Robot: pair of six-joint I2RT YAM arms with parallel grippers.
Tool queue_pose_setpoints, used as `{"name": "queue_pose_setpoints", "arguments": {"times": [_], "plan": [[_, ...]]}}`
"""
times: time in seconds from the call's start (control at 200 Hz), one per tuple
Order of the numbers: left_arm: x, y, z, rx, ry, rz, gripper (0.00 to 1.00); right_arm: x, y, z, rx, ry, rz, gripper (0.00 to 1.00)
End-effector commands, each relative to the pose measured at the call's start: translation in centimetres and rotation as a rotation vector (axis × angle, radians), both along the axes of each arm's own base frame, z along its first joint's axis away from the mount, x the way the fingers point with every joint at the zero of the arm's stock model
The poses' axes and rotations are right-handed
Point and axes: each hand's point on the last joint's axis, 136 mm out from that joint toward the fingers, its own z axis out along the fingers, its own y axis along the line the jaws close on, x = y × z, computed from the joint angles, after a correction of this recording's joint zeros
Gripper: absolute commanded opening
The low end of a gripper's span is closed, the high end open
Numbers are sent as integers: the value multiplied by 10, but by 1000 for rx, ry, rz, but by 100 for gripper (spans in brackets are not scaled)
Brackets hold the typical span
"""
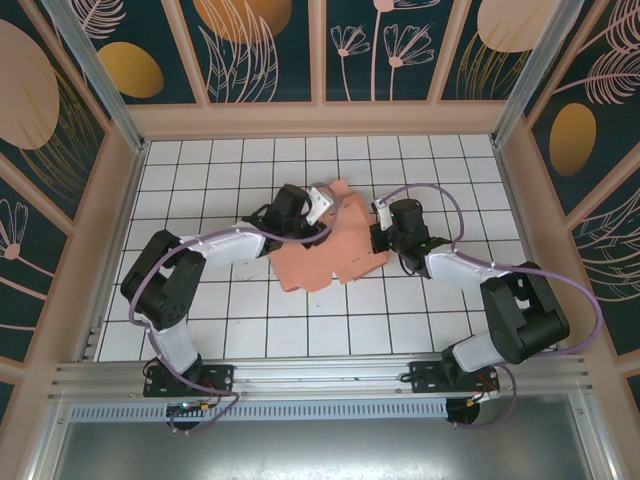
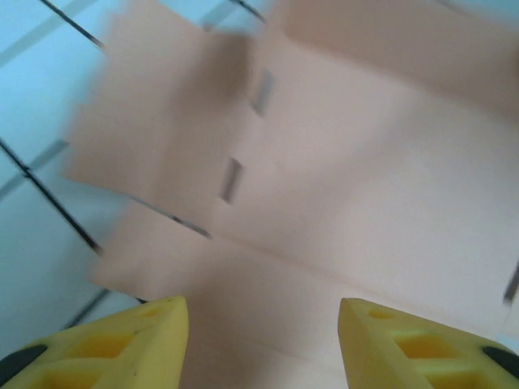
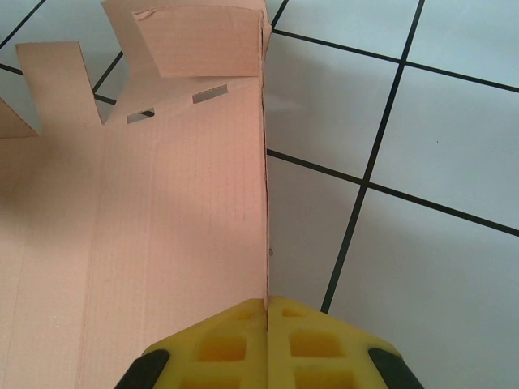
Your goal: Fold the paper box
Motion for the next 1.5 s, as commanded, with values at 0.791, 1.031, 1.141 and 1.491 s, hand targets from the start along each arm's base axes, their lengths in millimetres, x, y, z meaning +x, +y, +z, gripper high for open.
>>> {"name": "queue_pose_setpoints", "arguments": {"times": [0.791, 1.031, 1.141, 1.491], "plan": [[72, 47, -39, 60, 247, 333, 27, 1, 1, 0, 17, 6, -15, 0], [56, 27, -38, 11, 301, 198, 28, 1, 1, 0, 15, 6, -11, 0], [45, 12, -30, -57, 342, 111, 28, 1, 2, 1, 16, 4, -11, 0], [30, 6, -50, -42, 440, 50, 25, 0, 1, 2, 16, 2, -11, 0]]}}
